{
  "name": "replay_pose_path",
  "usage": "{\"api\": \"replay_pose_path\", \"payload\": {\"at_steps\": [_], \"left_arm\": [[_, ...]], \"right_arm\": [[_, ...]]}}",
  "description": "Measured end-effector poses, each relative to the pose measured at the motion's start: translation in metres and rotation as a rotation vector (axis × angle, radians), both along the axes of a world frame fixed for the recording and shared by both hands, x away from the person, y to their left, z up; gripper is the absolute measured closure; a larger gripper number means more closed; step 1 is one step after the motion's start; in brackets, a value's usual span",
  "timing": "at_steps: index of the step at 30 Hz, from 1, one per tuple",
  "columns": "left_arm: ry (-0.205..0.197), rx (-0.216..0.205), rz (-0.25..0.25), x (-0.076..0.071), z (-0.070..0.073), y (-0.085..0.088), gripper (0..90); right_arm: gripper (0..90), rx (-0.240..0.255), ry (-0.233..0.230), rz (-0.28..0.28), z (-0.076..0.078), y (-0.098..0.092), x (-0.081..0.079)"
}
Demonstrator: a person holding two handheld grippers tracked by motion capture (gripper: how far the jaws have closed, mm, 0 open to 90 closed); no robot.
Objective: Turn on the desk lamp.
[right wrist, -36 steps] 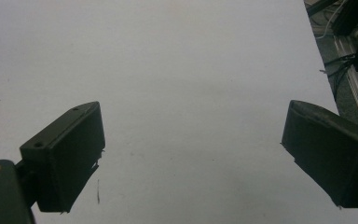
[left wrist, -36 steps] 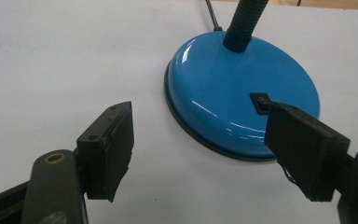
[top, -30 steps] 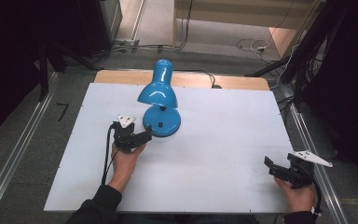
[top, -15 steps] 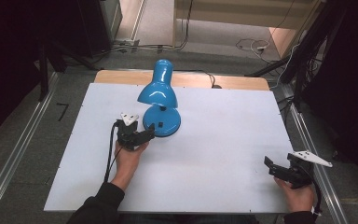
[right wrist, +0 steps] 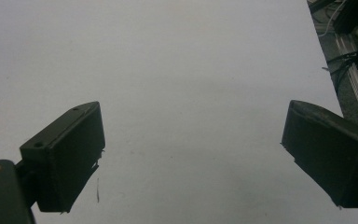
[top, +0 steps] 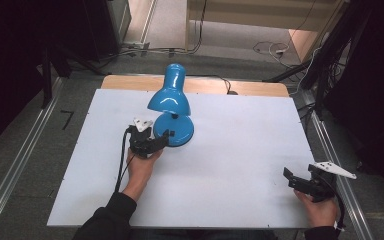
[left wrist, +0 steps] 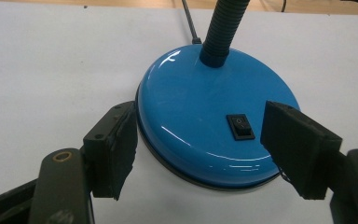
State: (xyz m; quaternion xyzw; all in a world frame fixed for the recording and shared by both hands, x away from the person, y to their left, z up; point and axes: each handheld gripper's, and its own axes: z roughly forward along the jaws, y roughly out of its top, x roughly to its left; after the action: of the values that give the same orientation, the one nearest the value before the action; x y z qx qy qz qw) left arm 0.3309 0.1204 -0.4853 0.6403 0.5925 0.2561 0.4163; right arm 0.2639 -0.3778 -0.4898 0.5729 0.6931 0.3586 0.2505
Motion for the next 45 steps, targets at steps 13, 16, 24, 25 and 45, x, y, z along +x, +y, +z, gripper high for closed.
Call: {"api": "replay_pose_path", "payload": {"at_steps": [13,16,24,25,45], "left_arm": [[0.0,0.009,-0.013,0.007,-0.003,-0.005,39.2],[-0.005,0.01,-0.012,0.009,-0.004,-0.007,43.3],[-0.016,0.006,-0.04,0.012,-0.007,-0.011,65.4],[-0.017,0.002,-0.045,0.013,-0.008,-0.012,67.4],[-0.008,0.016,-0.103,0.019,-0.014,-0.026,90.0]], "right_arm": [[4.2,0.001,-0.001,-0.003,0.0,0.0,0.0],[4.2,0.002,0.004,-0.004,0.0,0.0,0.0],[4.2,0.005,0.003,-0.006,0.0,-0.001,0.0],[4.2,0.005,0.003,-0.006,0.0,-0.001,0.0],[4.2,0.007,0.007,-0.007,0.0,-0.001,0.001]]}}
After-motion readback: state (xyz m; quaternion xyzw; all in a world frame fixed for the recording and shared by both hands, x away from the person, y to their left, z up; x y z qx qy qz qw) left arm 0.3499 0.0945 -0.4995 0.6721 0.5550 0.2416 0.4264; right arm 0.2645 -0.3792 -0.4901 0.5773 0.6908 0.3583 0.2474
